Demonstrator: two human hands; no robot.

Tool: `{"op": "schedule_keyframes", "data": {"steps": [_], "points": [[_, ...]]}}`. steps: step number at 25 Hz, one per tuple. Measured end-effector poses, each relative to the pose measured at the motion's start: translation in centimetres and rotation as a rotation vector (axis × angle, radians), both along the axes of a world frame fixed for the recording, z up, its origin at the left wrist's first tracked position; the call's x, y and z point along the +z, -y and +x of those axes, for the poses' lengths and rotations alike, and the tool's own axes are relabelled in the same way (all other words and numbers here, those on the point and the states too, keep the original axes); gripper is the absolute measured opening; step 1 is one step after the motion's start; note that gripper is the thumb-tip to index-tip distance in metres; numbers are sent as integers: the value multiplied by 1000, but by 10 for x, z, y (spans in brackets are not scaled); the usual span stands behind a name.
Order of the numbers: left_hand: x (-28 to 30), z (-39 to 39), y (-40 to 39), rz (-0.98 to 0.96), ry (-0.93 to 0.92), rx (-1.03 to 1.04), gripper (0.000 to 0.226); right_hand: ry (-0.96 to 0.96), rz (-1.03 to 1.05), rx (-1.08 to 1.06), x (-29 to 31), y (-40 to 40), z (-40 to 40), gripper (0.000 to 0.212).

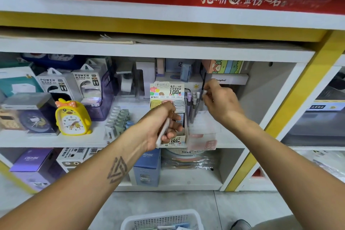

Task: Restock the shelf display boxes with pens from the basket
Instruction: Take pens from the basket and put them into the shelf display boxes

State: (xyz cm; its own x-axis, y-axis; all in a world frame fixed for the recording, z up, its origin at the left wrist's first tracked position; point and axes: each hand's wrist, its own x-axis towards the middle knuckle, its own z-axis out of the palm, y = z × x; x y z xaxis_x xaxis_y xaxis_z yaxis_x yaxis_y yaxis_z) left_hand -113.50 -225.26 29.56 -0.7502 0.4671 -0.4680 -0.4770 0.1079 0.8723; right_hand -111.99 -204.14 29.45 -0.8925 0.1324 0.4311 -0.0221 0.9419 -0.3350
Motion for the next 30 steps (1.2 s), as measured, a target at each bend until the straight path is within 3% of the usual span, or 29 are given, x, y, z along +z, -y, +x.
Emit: {"op": "schedule_keyframes", "data": {"steps": [4,11,17,19,21,23,26,30], "points": [[3,1,3,95,72,55,18,-9,22,31,-2,-1,1,13],[-3,1,5,243,-13,109,15,-7,67,66,-2,-3,-2,5],[2,3,6,311,5,73,25,110,191,-46,-1,3,-7,22],[7,3,8,344,67,59,22,25,98,-3,3,11,-4,19],[12,2,12,370,94,32,24,-7,-203,134,9,27,1,11],[11,0,16,377,68,10,44,153,-522,305,15,48,5,11],[11,0,18,423,38,8,55,325,-554,438,14,70,5,20],[12,-2,30,419,2,34,49,348,-582,491,13,80,0,23]]}}
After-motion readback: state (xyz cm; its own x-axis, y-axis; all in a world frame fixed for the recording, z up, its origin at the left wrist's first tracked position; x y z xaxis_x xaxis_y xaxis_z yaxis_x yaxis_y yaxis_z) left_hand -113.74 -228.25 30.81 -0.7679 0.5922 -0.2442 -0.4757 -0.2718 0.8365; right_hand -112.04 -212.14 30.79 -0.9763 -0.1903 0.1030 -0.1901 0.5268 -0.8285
